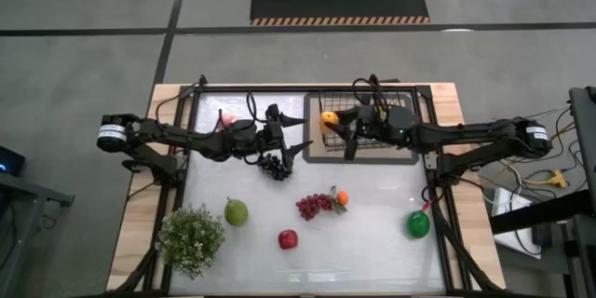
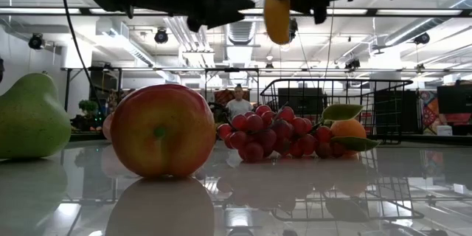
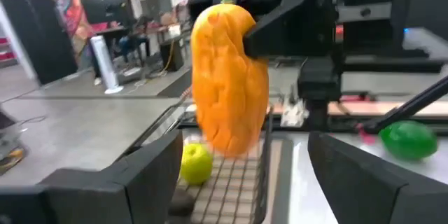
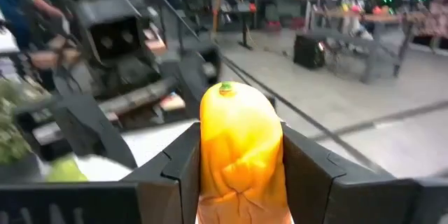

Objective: Build produce basket
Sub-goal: Put the mango into the black basket

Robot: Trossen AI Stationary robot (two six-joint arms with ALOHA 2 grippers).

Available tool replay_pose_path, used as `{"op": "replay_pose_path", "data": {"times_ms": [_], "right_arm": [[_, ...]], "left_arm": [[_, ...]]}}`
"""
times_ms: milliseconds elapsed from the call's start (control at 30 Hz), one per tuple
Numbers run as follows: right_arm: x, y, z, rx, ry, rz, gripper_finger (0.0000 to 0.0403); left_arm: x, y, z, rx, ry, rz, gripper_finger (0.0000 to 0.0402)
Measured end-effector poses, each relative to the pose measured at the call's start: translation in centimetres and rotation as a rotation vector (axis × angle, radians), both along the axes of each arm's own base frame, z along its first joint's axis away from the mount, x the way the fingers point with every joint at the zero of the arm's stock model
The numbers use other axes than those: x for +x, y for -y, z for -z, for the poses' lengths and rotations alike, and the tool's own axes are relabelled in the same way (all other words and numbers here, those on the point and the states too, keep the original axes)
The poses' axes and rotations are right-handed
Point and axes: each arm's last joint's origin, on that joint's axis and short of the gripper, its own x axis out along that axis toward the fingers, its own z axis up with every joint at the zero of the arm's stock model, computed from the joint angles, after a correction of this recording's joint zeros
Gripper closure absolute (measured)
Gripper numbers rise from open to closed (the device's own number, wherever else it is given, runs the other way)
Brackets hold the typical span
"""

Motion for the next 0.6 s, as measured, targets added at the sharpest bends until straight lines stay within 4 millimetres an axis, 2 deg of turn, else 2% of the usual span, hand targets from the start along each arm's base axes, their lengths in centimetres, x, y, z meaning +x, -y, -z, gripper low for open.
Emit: {"op": "replay_pose_path", "data": {"times_ms": [333, 600], "right_arm": [[-3.2, 2.3, 0.2, 0.063, -0.308, 0.187, 0.0259], [-3.6, 4.7, -0.1, 0.054, -0.777, 0.218, 0.0259]], "left_arm": [[-1.8, -0.2, -0.5, -0.003, -0.129, -0.113, 0.0111], [-2.2, -0.2, -1.1, 0.001, -0.11, -0.113, 0.0111]]}}
